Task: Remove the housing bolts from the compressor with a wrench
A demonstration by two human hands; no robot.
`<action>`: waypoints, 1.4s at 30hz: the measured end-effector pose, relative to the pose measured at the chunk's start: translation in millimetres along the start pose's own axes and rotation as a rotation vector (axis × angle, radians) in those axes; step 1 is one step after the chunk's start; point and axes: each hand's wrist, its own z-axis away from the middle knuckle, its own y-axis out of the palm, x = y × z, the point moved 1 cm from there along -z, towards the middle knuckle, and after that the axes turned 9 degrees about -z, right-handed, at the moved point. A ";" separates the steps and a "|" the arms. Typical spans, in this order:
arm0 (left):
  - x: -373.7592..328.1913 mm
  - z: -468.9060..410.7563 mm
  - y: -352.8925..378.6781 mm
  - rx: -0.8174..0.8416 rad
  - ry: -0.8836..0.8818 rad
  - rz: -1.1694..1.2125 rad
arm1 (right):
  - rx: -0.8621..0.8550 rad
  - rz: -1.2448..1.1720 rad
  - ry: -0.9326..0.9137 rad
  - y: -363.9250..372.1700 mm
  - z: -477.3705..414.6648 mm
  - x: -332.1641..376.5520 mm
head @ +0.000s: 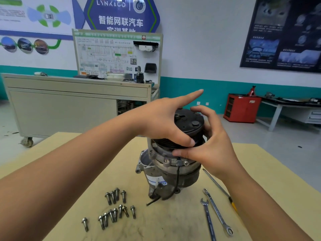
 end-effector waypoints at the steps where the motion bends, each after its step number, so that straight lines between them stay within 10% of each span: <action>1: -4.3 -0.4 4.7 0.020 0.001 0.000 | -0.010 -0.004 0.017 -2.8 7.3 -1.2; 42: -13.5 15.7 128.5 0.297 -0.035 -0.126 | -0.178 -0.023 0.378 -2.7 125.6 -94.1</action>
